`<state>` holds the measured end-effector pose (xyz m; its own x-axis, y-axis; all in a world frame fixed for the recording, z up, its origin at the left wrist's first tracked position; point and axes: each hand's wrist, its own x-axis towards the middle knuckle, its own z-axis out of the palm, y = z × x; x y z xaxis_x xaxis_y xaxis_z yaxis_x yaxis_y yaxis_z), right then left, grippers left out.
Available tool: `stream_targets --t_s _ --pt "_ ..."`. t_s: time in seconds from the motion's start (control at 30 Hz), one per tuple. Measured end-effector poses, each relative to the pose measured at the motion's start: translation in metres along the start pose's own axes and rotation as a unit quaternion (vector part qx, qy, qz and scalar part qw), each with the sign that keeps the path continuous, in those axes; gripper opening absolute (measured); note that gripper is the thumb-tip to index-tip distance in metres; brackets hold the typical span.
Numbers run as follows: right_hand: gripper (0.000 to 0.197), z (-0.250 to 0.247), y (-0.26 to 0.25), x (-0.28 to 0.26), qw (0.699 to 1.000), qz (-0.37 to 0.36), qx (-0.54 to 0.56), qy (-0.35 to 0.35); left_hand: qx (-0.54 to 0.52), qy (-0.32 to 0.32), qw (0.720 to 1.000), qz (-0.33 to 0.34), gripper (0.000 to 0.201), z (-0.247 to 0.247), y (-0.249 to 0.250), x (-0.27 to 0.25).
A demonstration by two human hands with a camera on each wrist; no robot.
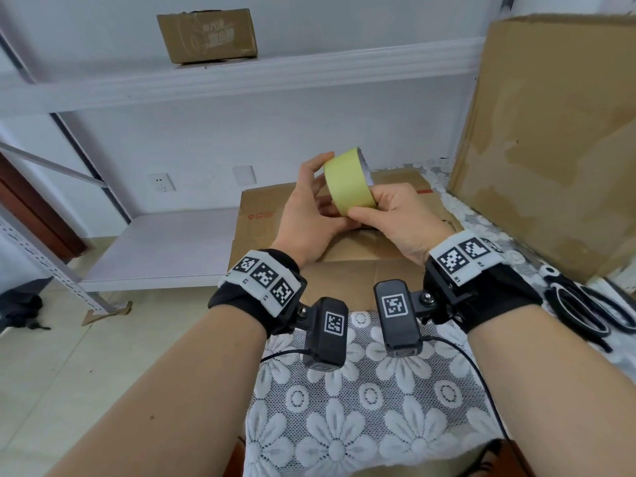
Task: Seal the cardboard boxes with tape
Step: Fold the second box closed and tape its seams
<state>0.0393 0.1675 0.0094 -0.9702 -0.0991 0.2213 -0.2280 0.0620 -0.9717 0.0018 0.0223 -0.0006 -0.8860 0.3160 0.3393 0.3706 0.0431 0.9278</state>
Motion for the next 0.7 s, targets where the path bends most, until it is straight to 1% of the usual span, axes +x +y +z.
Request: stream_targets --t_s 0.07,0.17,0.23,0.3,0.37,0.4,0.43,0.5,0.53,0.57,0.6,0.7 --pt "0.023 -0.0007 -0.0012 -0.0007 1.0 0.004 0.002 0.004 -0.007 0.001 1.0 -0.004 0.09 -0.0001 -0.0002 0.0002" --pt "0.021 0.0 -0.0032 -0.002 0.998 -0.008 0.026 0.049 -0.014 0.001 1.0 -0.009 0.092 0.0001 0.0 0.0007" --pt "0.019 0.0014 -0.0037 -0.0022 0.997 -0.021 0.021 0.065 -0.018 0.0 1.0 -0.011 0.093 -0.0003 0.0001 0.0013" --pt "0.018 0.002 -0.0036 -0.0023 0.997 -0.032 0.013 0.066 -0.019 -0.003 1.0 -0.011 0.093 -0.001 0.0009 0.0013" --pt "0.021 0.0022 -0.0039 -0.0026 0.997 -0.042 0.009 0.056 -0.015 -0.004 1.0 -0.012 0.091 -0.001 0.0018 0.0011" --pt "0.024 0.002 -0.0038 -0.0027 0.998 -0.045 0.008 0.051 -0.015 0.0 1.0 -0.019 0.086 -0.0012 0.0023 0.0008" --pt "0.028 0.0018 -0.0032 -0.0028 0.998 -0.046 0.009 0.047 -0.015 0.011 0.999 -0.028 0.078 -0.0017 0.0036 0.0002" --pt "0.034 0.0016 -0.0016 -0.0026 0.998 -0.042 0.013 0.041 0.014 0.029 0.999 -0.04 0.049 -0.0024 0.0054 0.0002" --pt "0.034 0.0018 -0.001 -0.0022 0.998 -0.037 0.013 0.039 0.038 0.024 0.998 -0.04 0.038 -0.0023 0.0063 0.0002" --pt "0.033 0.0021 -0.0008 -0.0019 0.999 -0.032 0.012 0.038 0.054 0.013 0.998 -0.038 0.034 -0.0018 0.0066 0.0" --pt "0.031 0.0029 -0.0012 -0.0022 0.999 -0.031 0.01 0.039 0.058 0.006 0.998 -0.038 0.033 -0.0012 0.0067 -0.0006" --pt "0.024 0.0045 -0.0024 -0.003 0.996 -0.038 0.006 0.079 0.031 0.018 0.998 -0.044 0.032 -0.0008 0.0091 -0.0016"
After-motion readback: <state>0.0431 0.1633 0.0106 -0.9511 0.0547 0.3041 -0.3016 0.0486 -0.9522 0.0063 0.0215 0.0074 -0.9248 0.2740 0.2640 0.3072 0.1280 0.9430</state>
